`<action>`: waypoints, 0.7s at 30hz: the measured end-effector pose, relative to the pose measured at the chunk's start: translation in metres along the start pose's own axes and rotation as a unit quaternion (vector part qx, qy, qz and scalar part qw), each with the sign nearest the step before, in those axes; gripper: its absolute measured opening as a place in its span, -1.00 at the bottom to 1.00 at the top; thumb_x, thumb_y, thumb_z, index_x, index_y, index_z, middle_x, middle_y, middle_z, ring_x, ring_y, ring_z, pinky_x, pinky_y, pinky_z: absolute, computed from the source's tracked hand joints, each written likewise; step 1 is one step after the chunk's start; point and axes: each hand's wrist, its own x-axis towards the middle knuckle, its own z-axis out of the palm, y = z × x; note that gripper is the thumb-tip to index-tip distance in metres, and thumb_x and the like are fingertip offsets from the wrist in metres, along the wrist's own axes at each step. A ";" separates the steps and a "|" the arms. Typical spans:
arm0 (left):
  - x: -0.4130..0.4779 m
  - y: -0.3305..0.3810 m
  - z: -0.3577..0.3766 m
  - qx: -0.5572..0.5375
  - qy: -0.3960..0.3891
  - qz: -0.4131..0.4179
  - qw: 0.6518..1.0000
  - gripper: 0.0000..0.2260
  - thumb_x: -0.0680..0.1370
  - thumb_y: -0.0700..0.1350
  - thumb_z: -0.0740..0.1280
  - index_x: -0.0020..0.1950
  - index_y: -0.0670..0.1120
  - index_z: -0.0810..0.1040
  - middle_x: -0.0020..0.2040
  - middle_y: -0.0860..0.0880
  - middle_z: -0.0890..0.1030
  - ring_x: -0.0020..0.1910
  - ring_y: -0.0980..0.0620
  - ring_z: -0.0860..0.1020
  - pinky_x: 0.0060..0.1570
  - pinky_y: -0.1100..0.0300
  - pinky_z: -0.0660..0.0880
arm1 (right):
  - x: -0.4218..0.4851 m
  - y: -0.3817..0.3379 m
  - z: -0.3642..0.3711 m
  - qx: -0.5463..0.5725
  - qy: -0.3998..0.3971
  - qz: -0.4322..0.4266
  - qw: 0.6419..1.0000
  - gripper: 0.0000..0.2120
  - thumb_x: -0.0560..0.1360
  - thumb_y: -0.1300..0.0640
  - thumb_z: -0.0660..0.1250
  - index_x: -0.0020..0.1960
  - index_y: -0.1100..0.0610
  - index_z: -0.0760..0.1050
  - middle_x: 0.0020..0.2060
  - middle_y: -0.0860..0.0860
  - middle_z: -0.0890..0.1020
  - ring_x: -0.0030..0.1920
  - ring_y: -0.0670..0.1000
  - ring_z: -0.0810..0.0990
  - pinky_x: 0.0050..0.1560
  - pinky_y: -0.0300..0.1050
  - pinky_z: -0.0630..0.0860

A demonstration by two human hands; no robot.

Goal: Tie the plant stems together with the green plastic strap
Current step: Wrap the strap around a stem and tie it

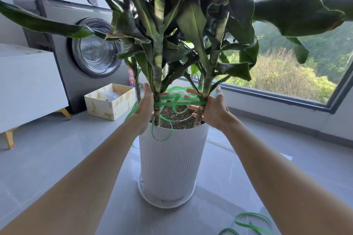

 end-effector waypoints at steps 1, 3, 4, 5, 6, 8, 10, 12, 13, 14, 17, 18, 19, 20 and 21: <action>0.003 -0.002 -0.001 -0.005 -0.004 0.001 1.000 -0.37 0.56 0.31 -0.28 0.16 0.16 0.53 0.29 -0.04 0.52 0.33 -0.03 0.41 0.40 -0.17 0.16 | 0.001 -0.001 -0.001 0.018 -0.015 0.004 1.000 -0.15 0.54 -0.31 -0.40 0.10 0.07 0.59 0.10 0.10 0.64 0.09 0.13 0.56 0.41 0.22 0.02; 0.007 -0.004 -0.004 -0.009 -0.010 -0.001 1.000 -0.32 0.51 0.36 -0.32 0.39 0.15 0.36 0.36 -0.04 0.46 0.35 -0.04 0.40 0.42 -0.18 0.13 | 0.004 -0.002 -0.004 0.048 -0.040 0.007 0.998 -0.19 0.55 -0.30 -0.35 0.12 0.06 0.59 0.05 0.07 0.67 0.16 0.15 0.55 0.43 0.23 -0.04; 0.007 -0.005 -0.004 -0.008 -0.014 0.001 1.000 -0.33 0.49 0.38 -0.31 0.42 0.19 0.30 0.39 -0.02 0.43 0.37 -0.04 0.39 0.43 -0.19 0.11 | 0.005 -0.001 -0.005 0.051 -0.054 0.008 0.997 -0.19 0.56 -0.28 -0.34 0.09 0.05 0.63 0.03 0.06 0.68 0.16 0.13 0.56 0.43 0.22 -0.05; 0.008 -0.005 -0.004 -0.004 -0.016 0.003 1.000 -0.35 0.48 0.40 -0.30 0.40 0.23 0.31 0.40 0.00 0.41 0.38 -0.04 0.37 0.44 -0.19 0.10 | 0.005 -0.001 -0.006 0.051 -0.066 0.009 0.996 -0.18 0.57 -0.26 -0.34 0.02 0.05 0.67 0.01 0.03 0.69 0.16 0.11 0.56 0.42 0.21 -0.05; 0.007 -0.004 -0.003 -0.002 -0.018 0.003 1.000 -0.37 0.48 0.41 -0.28 0.35 0.26 0.35 0.38 0.01 0.43 0.38 -0.05 0.38 0.44 -0.19 0.10 | 0.005 -0.001 -0.006 0.052 -0.073 0.010 0.996 -0.18 0.58 -0.24 -0.33 -0.04 0.05 0.69 0.00 0.00 0.69 0.17 0.08 0.56 0.41 0.21 -0.05; 0.006 -0.001 -0.001 -0.007 -0.013 -0.002 1.000 -0.44 0.51 0.38 -0.26 0.22 0.30 0.42 0.26 0.08 0.53 0.34 -0.04 0.42 0.44 -0.17 0.12 | 0.009 0.000 -0.008 0.067 -0.072 0.006 0.995 -0.19 0.59 -0.18 -0.30 -0.13 0.06 0.71 -0.04 -0.05 0.70 0.26 0.06 0.50 0.42 0.19 -0.05; 0.005 0.002 0.002 -0.004 0.000 -0.005 1.000 -0.54 0.56 0.32 -0.22 0.02 0.32 0.46 0.02 0.22 0.59 0.28 0.02 0.46 0.44 -0.14 0.14 | 0.012 0.002 -0.008 0.089 -0.056 -0.007 0.994 -0.21 0.60 -0.15 -0.28 -0.17 0.05 0.72 -0.09 -0.05 0.69 0.25 -0.01 0.45 0.43 0.13 0.00; 0.003 0.004 0.003 0.002 0.005 0.002 1.000 -0.57 0.60 0.27 -0.16 -0.03 0.29 0.51 -0.12 0.28 0.62 0.23 0.07 0.47 0.44 -0.15 0.11 | 0.013 0.003 -0.009 0.099 -0.037 -0.025 0.994 -0.25 0.62 -0.14 -0.27 -0.14 0.03 0.71 -0.11 -0.04 0.68 0.11 -0.03 0.49 0.31 0.04 0.12; 0.003 0.003 0.002 0.005 0.009 0.004 1.000 -0.57 0.62 0.24 -0.12 -0.03 0.25 0.54 -0.14 0.27 0.64 0.18 0.09 0.49 0.44 -0.17 0.10 | 0.011 0.002 -0.008 0.107 -0.026 -0.038 0.993 -0.28 0.63 -0.13 -0.25 -0.14 0.03 0.68 -0.08 -0.04 0.68 0.10 -0.01 0.50 0.27 0.06 0.16; 0.003 0.002 0.002 0.005 0.016 0.003 1.000 -0.58 0.63 0.21 -0.07 -0.03 0.18 0.57 -0.15 0.26 0.64 0.11 0.10 0.50 0.42 -0.18 0.13 | 0.010 0.000 -0.009 0.116 -0.008 -0.052 0.992 -0.35 0.64 -0.10 -0.21 -0.16 0.03 0.63 -0.01 -0.02 0.66 0.13 0.03 0.50 0.27 0.09 0.19; -0.002 0.004 0.001 0.005 0.064 0.007 0.998 -0.62 0.65 0.09 0.04 -0.11 0.03 0.61 -0.14 0.19 0.59 0.06 0.03 0.46 0.38 -0.15 0.23 | 0.001 -0.009 -0.008 0.095 0.127 -0.096 0.983 -0.62 0.65 0.06 -0.05 -0.18 0.04 0.48 0.27 0.07 0.48 0.24 0.07 0.44 0.23 0.08 0.35; -0.005 0.005 0.002 0.002 0.075 0.006 0.997 -0.65 0.65 0.06 0.07 -0.10 0.00 0.61 -0.15 0.18 0.58 0.08 0.00 0.44 0.37 -0.14 0.25 | -0.003 -0.011 -0.007 0.041 0.180 -0.108 0.977 -0.69 0.64 0.09 -0.01 0.01 0.07 0.50 0.31 0.09 0.43 0.24 0.07 0.42 0.23 0.07 0.38; -0.007 0.005 0.003 0.002 0.083 0.008 0.996 -0.67 0.65 0.03 0.09 -0.07 -0.03 0.61 -0.15 0.16 0.57 0.08 -0.01 0.43 0.35 -0.12 0.28 | -0.006 -0.012 -0.009 -0.025 0.220 -0.121 0.968 -0.69 0.64 0.11 0.00 0.25 0.10 0.45 0.34 0.09 0.39 0.28 0.09 0.39 0.30 0.08 0.37; -0.010 0.006 0.004 0.002 0.090 0.007 0.996 -0.68 0.65 0.01 0.11 -0.01 -0.08 0.62 -0.15 0.14 0.57 0.08 -0.02 0.43 0.33 -0.09 0.30 | -0.010 -0.012 -0.011 -0.097 0.241 -0.134 0.956 -0.61 0.63 0.15 0.01 0.44 0.10 0.30 0.41 0.07 0.32 0.37 0.11 0.31 0.39 0.10 0.29; -0.013 0.006 0.004 0.003 0.096 0.005 0.995 -0.68 0.65 0.00 0.11 0.06 -0.11 0.62 -0.14 0.11 0.57 0.09 -0.02 0.43 0.32 -0.06 0.33 | -0.012 -0.011 -0.015 -0.170 0.252 -0.143 0.942 -0.52 0.61 0.22 0.02 0.53 0.07 0.15 0.48 0.03 0.22 0.44 0.12 0.19 0.45 0.08 0.19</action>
